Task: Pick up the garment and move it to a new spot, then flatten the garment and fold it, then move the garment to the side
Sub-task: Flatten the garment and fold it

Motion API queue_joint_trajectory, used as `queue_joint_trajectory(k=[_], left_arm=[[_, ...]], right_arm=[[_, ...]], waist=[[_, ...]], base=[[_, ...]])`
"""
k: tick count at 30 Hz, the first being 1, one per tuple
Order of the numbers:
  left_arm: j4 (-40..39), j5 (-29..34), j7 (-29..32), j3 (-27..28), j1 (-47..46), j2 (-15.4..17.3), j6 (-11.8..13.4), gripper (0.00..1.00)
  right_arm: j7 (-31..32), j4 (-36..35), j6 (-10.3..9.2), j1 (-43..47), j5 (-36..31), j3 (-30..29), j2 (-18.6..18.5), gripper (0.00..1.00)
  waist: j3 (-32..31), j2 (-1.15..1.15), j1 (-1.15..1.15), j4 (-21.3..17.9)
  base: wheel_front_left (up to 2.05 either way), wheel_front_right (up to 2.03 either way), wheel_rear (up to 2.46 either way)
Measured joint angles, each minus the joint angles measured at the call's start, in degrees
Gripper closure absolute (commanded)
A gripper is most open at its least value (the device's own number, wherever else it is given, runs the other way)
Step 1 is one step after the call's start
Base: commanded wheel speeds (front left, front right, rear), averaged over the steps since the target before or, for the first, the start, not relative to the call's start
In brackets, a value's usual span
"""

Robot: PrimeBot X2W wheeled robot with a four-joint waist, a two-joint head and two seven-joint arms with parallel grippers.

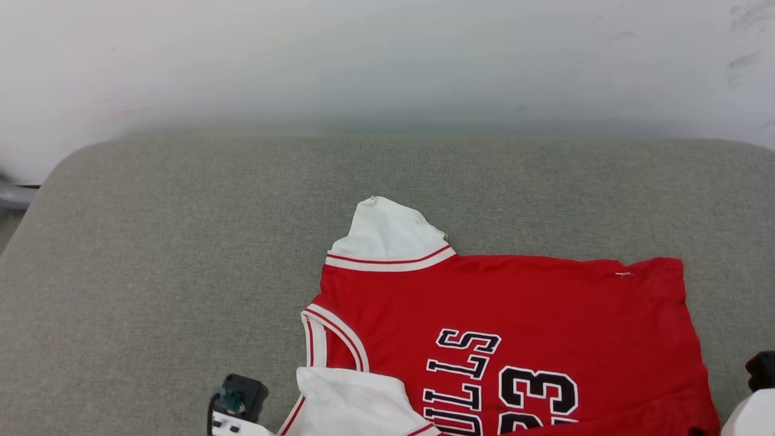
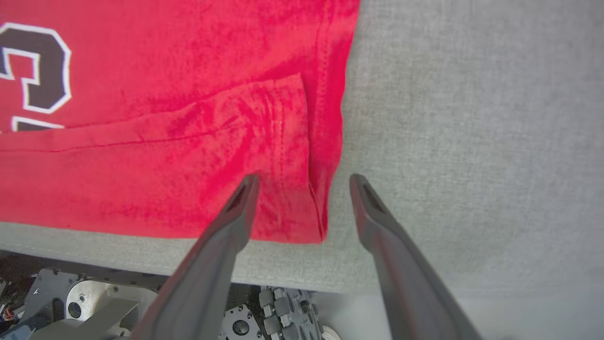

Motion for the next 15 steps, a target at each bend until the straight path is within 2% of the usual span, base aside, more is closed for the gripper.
queue_joint_trajectory(k=[5, 8, 11, 15], left_arm=[[-5.44, 0.93, 0.09, 1.98, -1.34, 2.97, 1.27, 0.0], [-8.27, 0.85, 1.02, 3.64, -4.42, 4.13, 0.94, 0.0], [-9.62, 1.42, 3.8, 4.54, -9.73, 6.0, -0.55, 0.0], [-9.28, 0.51, 9.29, 5.22, -19.05, 6.38, -4.5, 0.0]], right_arm=[[0.75, -6.02, 0.0, -0.03, -0.02, -1.53, -0.89, 0.0], [1.71, -10.36, 0.0, -0.4, -0.05, -2.46, -0.81, 0.0], [2.77, -14.72, 0.0, -1.25, -0.04, -2.58, -0.42, 0.0], [3.81, -19.69, 0.0, -3.01, 0.3, -1.58, 0.43, 0.0]], waist=[[-0.65, 0.0, 0.0, -1.39], [-0.18, 0.0, 0.0, -2.47], [0.99, 0.0, 0.0, -3.68], [3.51, 0.0, 0.01, -5.62]], base=[[0.0, 0.0, 0.0], [0.0, 0.0, 0.0], [0.0, 0.0, 0.0], [0.0, 0.0, 0.0]])
